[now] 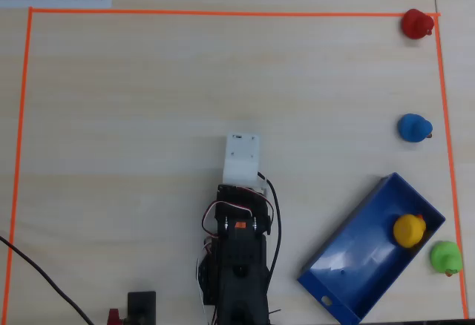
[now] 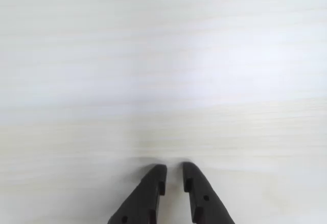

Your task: Grasp yellow duck and put it into box.

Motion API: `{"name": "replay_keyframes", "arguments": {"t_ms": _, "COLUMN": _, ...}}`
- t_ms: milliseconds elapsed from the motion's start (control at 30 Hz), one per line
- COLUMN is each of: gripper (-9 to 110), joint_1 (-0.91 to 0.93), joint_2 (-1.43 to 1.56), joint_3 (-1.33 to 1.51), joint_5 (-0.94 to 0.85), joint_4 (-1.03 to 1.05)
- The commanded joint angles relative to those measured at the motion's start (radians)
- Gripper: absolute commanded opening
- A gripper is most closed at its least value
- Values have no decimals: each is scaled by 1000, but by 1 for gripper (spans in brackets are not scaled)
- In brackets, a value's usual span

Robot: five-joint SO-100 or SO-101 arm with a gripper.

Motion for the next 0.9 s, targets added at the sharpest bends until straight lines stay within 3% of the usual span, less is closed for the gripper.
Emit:
{"name": "replay_keyframes", "arguments": {"t_ms": 0, "gripper": 0, "joint_1": -15, "joint_2": 12, "joint_3": 11, "joint_5": 11, "joint_4": 32}}
{"name": "replay_keyframes", "arguments": {"t_ms": 867, "gripper": 0, "joint_1": -43, "joint_2": 147, "joint_3": 11, "joint_5": 11, "joint_4": 101}}
